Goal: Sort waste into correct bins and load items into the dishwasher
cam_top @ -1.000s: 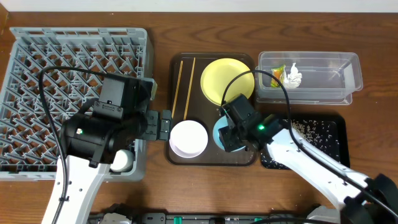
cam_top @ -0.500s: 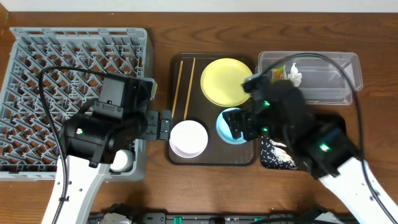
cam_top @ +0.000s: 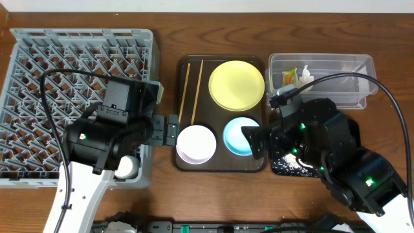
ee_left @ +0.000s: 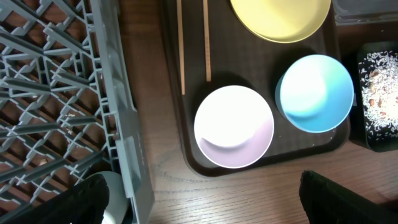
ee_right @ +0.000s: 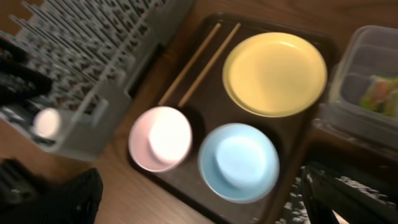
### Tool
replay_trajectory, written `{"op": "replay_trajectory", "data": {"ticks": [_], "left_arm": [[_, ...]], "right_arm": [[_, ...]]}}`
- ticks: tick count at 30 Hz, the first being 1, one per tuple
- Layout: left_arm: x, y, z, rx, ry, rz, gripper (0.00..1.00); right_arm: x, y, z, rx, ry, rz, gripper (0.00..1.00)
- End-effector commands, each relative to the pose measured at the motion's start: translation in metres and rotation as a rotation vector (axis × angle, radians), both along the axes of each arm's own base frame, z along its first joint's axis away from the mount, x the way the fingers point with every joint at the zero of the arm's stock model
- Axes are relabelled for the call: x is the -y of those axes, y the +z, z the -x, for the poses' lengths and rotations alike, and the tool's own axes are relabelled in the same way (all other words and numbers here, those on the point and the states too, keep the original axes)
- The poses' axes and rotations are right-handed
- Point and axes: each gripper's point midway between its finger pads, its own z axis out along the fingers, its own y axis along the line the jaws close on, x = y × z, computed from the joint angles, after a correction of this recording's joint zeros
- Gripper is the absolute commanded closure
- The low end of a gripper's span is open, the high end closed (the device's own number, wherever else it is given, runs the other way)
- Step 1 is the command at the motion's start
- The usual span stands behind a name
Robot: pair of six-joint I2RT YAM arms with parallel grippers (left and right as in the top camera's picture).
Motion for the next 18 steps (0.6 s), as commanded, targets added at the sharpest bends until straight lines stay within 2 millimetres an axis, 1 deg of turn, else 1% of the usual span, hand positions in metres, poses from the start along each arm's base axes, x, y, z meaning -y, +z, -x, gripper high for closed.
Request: {"op": "replay_trajectory", "data": {"ticks": [1, 4, 6, 8, 10, 11, 13, 14, 15, 18], "left_arm": [[0.000, 0.002, -0.001, 0.011, -0.011, -0.011, 0.02], [0.000, 0.002, -0.001, 0.011, -0.010, -0.011, 0.02], [0.000, 0.002, -0.001, 0.011, -0.011, -0.011, 0.02], [0.000, 0.002, -0.001, 0.011, -0.010, -0.011, 0.02], [0.000, 0.002, -0.001, 0.011, -0.011, -0.011, 0.02], [0.000, 0.002, -0.001, 0.011, -0.010, -0.011, 0.02], [0.000, 0.002, -0.001, 0.011, -0.010, -0.011, 0.02], [0.000, 0.002, -0.001, 0.011, -0.010, -0.011, 0.02], [0.000, 0.002, -0.001, 0.011, -0.010, -0.011, 0.02], [0.000, 0.002, -0.001, 0.011, -0.011, -0.011, 0.02]], "right_arm": [[0.025, 0.026, 0.001, 0.159, -0.006, 0.070, 0.01], [0.041, 0.046, 0.009, 0.254, -0.032, 0.073, 0.01], [0.059, 0.060, 0.014, 0.339, -0.069, 0.106, 0.01], [0.071, 0.065, 0.017, 0.398, -0.088, 0.143, 0.01], [0.082, 0.064, 0.016, 0.450, -0.094, 0.184, 0.01], [0.086, 0.061, 0.013, 0.467, -0.109, 0.193, 0.01], [0.095, 0.043, 0.003, 0.478, -0.155, 0.187, 0.01], [0.097, 0.031, -0.001, 0.474, -0.163, 0.179, 0.01], [0.102, 0.012, -0.005, 0.474, -0.182, 0.167, 0.01], [0.112, -0.014, -0.008, 0.493, -0.224, 0.160, 0.01]]}}
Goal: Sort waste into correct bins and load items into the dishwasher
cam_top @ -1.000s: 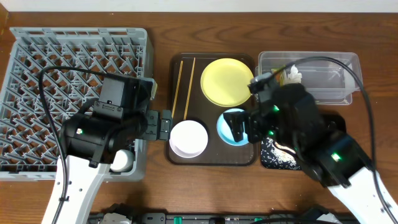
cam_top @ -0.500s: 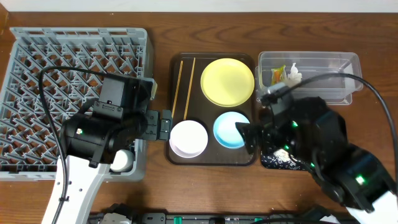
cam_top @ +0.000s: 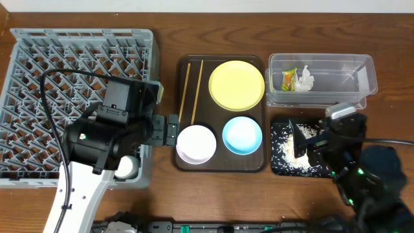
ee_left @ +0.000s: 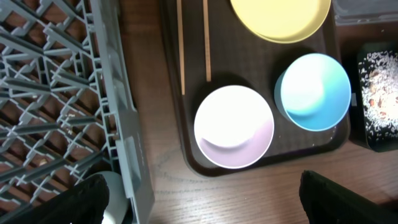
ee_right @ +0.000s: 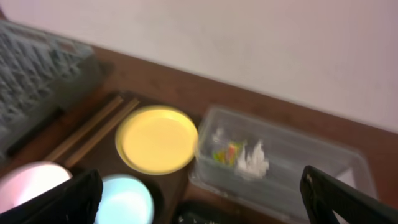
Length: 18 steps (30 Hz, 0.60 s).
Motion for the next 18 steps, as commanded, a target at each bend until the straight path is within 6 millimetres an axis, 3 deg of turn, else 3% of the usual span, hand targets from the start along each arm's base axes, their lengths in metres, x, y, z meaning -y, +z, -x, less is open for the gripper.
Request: {"op": "replay_trajectory", "data": {"ticks": [1, 8, 14, 18], "left_arm": [[0.000, 0.002, -0.001, 0.010, -0.011, -0.011, 0.02], [0.000, 0.002, -0.001, 0.010, -0.011, -0.011, 0.02], [0.000, 0.002, -0.001, 0.011, -0.011, -0.011, 0.02], [0.000, 0.002, -0.001, 0.011, -0.010, -0.011, 0.02]], "right_arm": [[0.012, -0.039, 0.002, 0.008, -0.021, 0.015, 0.01], [0.032, -0.083, 0.014, 0.105, -0.088, -0.013, 0.01], [0.039, -0.102, 0.024, 0.182, -0.111, -0.029, 0.01], [0.039, -0.118, 0.019, 0.160, -0.116, -0.023, 0.01]]}}
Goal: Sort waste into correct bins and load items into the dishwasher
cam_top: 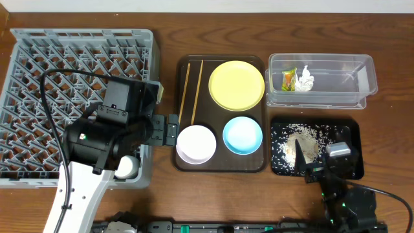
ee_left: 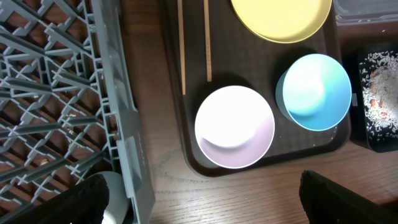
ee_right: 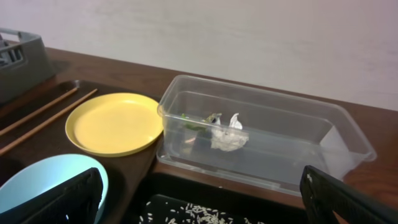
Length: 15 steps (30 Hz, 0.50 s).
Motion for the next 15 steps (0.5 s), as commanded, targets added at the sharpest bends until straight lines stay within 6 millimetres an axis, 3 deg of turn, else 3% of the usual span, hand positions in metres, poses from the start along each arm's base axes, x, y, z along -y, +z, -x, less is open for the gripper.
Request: {"op": "replay_trajectory", "data": {"ticks": [1, 7, 15], "left_arm": [[0.000, 0.002, -0.001, 0.010, -0.012, -0.009, 0.02], [0.000, 0.002, -0.001, 0.009, -0.012, -0.009, 0.02], [0.000, 0.002, -0.001, 0.010, -0.012, -0.009, 0.02]], "right_arm": [[0.001, -0.014, -0.003, -0.013, -0.004, 0.013, 0.01], [-0.001, -0.030, -0.016, 0.055, -0.005, 0.002, 0.01], [-0.002, -0.029, -0.019, 0.086, -0.004, -0.003, 0.01]]}}
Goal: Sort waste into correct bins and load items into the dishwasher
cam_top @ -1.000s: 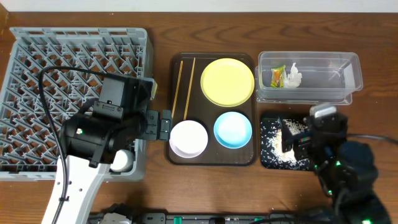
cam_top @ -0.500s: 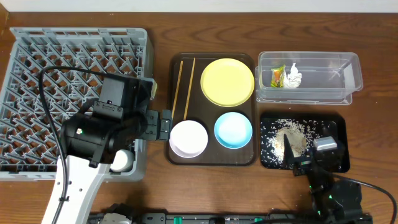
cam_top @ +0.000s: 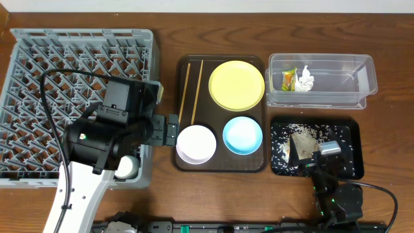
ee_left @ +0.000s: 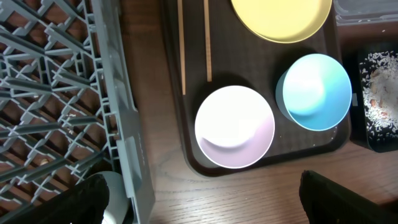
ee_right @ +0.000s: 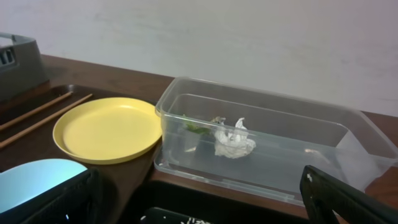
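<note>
A dark tray (cam_top: 184,162) holds two chopsticks (cam_top: 189,90), a yellow plate (cam_top: 237,85), a pale pink bowl (cam_top: 196,143) and a blue bowl (cam_top: 242,135). The grey dish rack (cam_top: 39,71) lies at the left, with a white cup (cam_top: 127,167) at its front right corner. My left gripper (ee_left: 199,183) hangs open between the rack's right edge and the tray, above the pink bowl (ee_left: 234,126), holding nothing. My right gripper (ee_right: 199,186) is open and empty, low at the table's front right. It faces the clear bin (ee_right: 261,146) level on.
The clear bin (cam_top: 321,79) at the back right holds a crumpled white tissue (ee_right: 234,142) and a coloured wrapper (cam_top: 289,79). A black tray (cam_top: 343,129) strewn with rice sits in front of it. My right arm (cam_top: 333,194) covers that tray's front edge.
My right gripper has shifted a little, so the clear bin sits slightly nearer and further left in its view. The left arm and the dishes have not moved.
My right gripper was open over the tray beside the blue bowl. Then it was over the black rice tray. After that it was down low at the front edge, facing the clear bin, and it stays there now. The left arm stayed still throughout.
</note>
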### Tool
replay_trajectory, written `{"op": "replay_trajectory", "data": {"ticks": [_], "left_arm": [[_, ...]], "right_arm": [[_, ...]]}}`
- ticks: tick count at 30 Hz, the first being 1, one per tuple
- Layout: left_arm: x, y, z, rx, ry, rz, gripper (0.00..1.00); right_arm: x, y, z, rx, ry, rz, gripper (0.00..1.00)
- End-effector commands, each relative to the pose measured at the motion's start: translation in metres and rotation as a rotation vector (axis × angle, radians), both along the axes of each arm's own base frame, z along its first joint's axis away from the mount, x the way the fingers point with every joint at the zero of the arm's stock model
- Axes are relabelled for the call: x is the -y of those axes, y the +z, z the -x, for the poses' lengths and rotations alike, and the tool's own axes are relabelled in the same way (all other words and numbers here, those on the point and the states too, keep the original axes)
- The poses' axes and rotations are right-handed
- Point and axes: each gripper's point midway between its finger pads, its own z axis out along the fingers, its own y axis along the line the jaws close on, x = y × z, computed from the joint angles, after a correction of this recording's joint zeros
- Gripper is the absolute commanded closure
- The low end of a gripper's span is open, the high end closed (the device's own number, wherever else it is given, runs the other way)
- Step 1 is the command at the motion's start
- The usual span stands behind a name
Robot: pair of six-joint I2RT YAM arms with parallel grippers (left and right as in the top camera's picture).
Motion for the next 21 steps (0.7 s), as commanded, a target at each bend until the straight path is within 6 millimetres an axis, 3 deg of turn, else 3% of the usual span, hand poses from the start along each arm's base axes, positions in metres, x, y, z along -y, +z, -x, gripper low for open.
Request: {"op": "replay_trajectory", "data": {"ticks": [1, 13, 18, 21], "left_arm": [[0.000, 0.002, -0.001, 0.010, -0.012, -0.009, 0.02], [0.000, 0.002, -0.001, 0.010, -0.012, -0.009, 0.02], [0.013, 0.004, 0.003, -0.011, -0.025, 0.068, 0.02], [0.019, 0.019, -0.023, 0.111, -0.025, 0.096, 0.02]], "right_arm": [[0.002, 0.000, 0.000, 0.005, -0.007, 0.009, 0.01], [0.002, -0.001, 0.000, 0.005, -0.006, 0.009, 0.01], [0.002, -0.001, 0.000, 0.005, -0.006, 0.009, 0.01], [0.002, -0.001, 0.000, 0.005, -0.006, 0.009, 0.01]]}}
